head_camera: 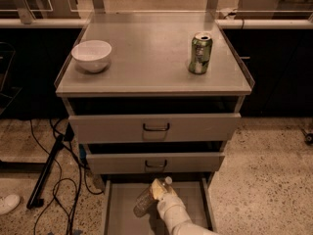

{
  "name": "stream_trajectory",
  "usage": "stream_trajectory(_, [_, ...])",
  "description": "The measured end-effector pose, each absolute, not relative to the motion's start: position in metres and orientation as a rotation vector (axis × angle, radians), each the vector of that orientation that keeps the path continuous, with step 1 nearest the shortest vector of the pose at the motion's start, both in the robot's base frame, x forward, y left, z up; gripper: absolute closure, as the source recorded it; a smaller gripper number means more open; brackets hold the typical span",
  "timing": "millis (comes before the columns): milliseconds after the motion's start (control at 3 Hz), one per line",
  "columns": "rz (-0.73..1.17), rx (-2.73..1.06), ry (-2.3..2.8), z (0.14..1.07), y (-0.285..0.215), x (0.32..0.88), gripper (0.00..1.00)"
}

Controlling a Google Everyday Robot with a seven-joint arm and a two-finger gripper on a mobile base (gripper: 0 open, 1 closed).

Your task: Place water bottle into bottom drawer

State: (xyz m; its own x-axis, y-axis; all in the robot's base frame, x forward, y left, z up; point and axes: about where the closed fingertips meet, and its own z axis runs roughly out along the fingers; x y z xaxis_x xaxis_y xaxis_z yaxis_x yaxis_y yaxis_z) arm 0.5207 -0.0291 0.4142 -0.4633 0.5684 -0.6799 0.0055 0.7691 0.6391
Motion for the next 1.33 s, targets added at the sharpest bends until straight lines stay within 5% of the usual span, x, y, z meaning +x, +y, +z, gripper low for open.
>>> stream_trajectory(1333, [0.58, 0.489, 2.015, 0.362, -0.029, 0.507, 1.0])
